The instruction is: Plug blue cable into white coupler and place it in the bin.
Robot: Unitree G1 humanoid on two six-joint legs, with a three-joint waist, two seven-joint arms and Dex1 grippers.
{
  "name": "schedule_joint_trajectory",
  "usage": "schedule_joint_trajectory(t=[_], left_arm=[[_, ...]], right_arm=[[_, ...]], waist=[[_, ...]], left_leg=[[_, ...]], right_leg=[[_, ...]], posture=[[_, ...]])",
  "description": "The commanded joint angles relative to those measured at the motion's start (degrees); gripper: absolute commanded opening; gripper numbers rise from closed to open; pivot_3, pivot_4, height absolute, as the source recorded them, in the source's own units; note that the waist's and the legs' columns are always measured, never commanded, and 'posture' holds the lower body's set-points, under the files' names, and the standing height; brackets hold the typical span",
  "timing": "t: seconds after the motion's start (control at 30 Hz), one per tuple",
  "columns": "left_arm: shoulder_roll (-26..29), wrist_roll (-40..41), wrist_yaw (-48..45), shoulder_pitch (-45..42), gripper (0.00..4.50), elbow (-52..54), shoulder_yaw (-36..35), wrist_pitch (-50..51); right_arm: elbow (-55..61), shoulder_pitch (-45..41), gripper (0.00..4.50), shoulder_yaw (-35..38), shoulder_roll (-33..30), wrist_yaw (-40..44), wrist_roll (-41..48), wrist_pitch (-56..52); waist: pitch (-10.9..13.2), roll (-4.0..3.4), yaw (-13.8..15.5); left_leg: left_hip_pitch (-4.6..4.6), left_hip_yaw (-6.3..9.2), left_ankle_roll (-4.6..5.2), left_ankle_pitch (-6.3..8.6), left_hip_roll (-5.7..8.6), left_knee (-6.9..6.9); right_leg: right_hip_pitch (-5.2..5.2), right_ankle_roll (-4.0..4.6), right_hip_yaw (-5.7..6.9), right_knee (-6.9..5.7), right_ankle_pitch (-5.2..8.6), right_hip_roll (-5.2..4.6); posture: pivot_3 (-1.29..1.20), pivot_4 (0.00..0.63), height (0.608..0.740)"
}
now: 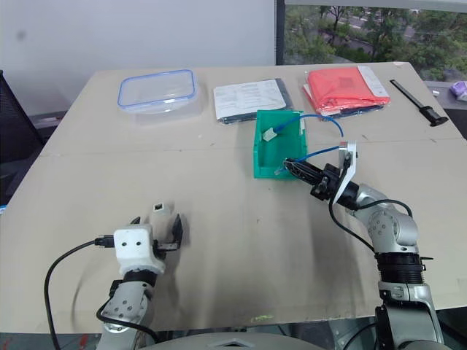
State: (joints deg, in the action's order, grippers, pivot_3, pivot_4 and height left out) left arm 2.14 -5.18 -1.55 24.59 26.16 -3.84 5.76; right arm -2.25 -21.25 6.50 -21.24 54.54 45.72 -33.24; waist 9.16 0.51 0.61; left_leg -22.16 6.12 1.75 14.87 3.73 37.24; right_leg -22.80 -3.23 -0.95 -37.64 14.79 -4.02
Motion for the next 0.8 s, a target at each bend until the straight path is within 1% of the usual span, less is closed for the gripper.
schedule_joint_trajectory(t=[0.03,0.1,0.13,0.17,0.2,0.3,0.33,0.37,0.4,0.5,0.6,0.67,0.73,0.8], left_arm=[[0.68,0.46,0.47,-3.62,4.48,-3.16,-0.88,-0.79],[0.47,1.35,0.76,-5.90,4.48,-5.08,-1.54,-0.43],[0.45,1.84,0.60,-6.77,3.95,-5.67,-1.65,-0.26],[0.63,1.96,0.32,-7.48,3.72,-6.05,-1.46,-0.24],[0.69,2.02,0.09,-8.08,3.20,-6.32,-1.09,-0.13],[0.68,2.53,-0.52,-8.59,1.90,-6.64,-0.24,0.17],[0.74,2.64,-0.67,-8.45,1.37,-6.64,-0.10,0.11],[0.78,2.82,-0.79,-8.27,1.00,-6.65,-0.07,0.14],[0.97,3.08,-1.04,-8.18,0.53,-6.72,-0.15,0.14],[3.11,4.19,-3.77,-9.43,0.56,-7.60,-0.20,-0.43],[7.93,8.51,-13.05,-14.06,0.56,-9.27,1.58,-1.27],[11.68,11.15,-20.60,-18.03,0.56,-11.45,3.59,-1.86],[16.06,14.91,-31.82,-24.01,0.56,-14.47,6.98,-0.93],[18.93,17.84,-40.98,-29.70,0.56,-18.02,9.77,0.42]], right_arm=[[3.78,0.48,0.00,0.67,0.51,-0.34,0.51,0.58],[4.61,1.07,0.00,0.84,0.80,-0.80,0.56,0.53],[4.97,1.37,0.00,0.92,0.88,-0.97,0.53,0.54],[5.22,1.60,0.00,0.97,0.91,-1.10,0.47,0.58],[5.54,1.92,0.00,1.12,1.05,-1.44,0.54,0.57],[6.35,2.63,0.00,1.28,1.21,-1.95,0.72,0.54],[6.61,2.82,0.00,1.26,1.21,-2.04,0.76,0.53],[6.83,2.95,0.00,1.25,1.21,-2.13,0.79,0.52],[7.20,3.07,0.00,1.18,1.19,-2.26,0.80,0.51],[8.93,3.29,0.00,0.54,1.12,-2.57,0.67,0.37],[12.61,3.38,0.00,-1.05,0.77,-2.28,0.66,-0.15],[15.46,3.24,0.00,-3.67,-0.40,-2.48,-1.79,-0.02],[17.86,2.51,0.00,-5.95,-1.16,-2.92,-3.84,0.44],[18.93,1.73,0.00,-7.64,-2.18,-2.44,-5.96,1.41]], waist=[[0.00,-0.01,0.13],[-0.01,-0.02,0.23],[-0.02,-0.04,0.25],[-0.03,-0.05,0.28],[-0.03,-0.05,0.27],[-0.04,-0.06,0.18],[-0.04,-0.06,0.17],[-0.04,-0.07,0.18],[-0.04,-0.07,0.19],[-0.05,-0.08,0.22],[-0.04,-0.10,0.40],[-0.03,-0.10,0.26],[-0.03,-0.10,0.10],[-0.02,-0.12,0.05]], left_leg=[[-0.02,0.03,0.00,0.00,0.00,0.00],[-0.01,0.05,0.00,0.00,0.00,-0.01],[-0.01,0.07,0.00,0.00,0.00,0.01],[0.01,0.07,0.00,0.00,0.01,0.02],[0.02,0.07,0.00,0.00,0.01,0.04],[0.06,0.03,-0.01,-0.01,0.02,0.06],[0.07,0.02,-0.01,-0.01,0.02,0.06],[0.08,0.02,-0.01,-0.01,0.02,0.06],[0.08,0.03,-0.01,-0.01,0.02,0.06],[0.07,0.03,-0.01,-0.01,0.01,0.05],[0.05,0.10,-0.01,-0.01,0.02,0.05],[0.05,0.14,-0.03,-0.02,0.02,0.07],[0.05,0.05,-0.03,-0.02,0.05,0.08],[0.06,0.03,-0.03,-0.02,0.05,0.07]], right_leg=[[-0.01,0.00,0.01,0.01,0.00,0.00],[0.00,0.00,-0.01,-0.02,0.00,-0.01],[0.01,0.00,0.01,-0.03,0.00,-0.01],[0.02,0.00,0.00,-0.03,0.00,-0.02],[0.04,0.00,0.00,-0.06,-0.01,-0.02],[0.05,0.00,-0.01,-0.08,-0.01,-0.01],[0.05,0.00,0.00,-0.08,-0.01,-0.01],[0.06,0.00,-0.01,-0.09,-0.01,-0.01],[0.06,0.00,-0.01,-0.09,-0.01,-0.01],[0.06,0.00,-0.02,-0.08,-0.01,-0.01],[0.05,0.00,0.03,-0.09,0.00,-0.01],[0.06,0.01,0.07,-0.10,-0.01,0.00],[0.04,0.00,0.15,-0.09,-0.01,0.01],[0.04,0.00,0.12,-0.06,-0.01,0.01]], posture=[[0.00,0.150,0.740],[0.00,0.150,0.740],[0.00,0.150,0.740],[0.00,0.150,0.740],[0.00,0.150,0.740],[0.00,0.150,0.740],[0.00,0.150,0.740],[0.00,0.150,0.740],[0.00,0.150,0.740],[0.00,0.150,0.740],[0.00,0.150,0.740],[0.00,0.150,0.740],[0.00,0.150,0.740],[0.00,0.150,0.740]])
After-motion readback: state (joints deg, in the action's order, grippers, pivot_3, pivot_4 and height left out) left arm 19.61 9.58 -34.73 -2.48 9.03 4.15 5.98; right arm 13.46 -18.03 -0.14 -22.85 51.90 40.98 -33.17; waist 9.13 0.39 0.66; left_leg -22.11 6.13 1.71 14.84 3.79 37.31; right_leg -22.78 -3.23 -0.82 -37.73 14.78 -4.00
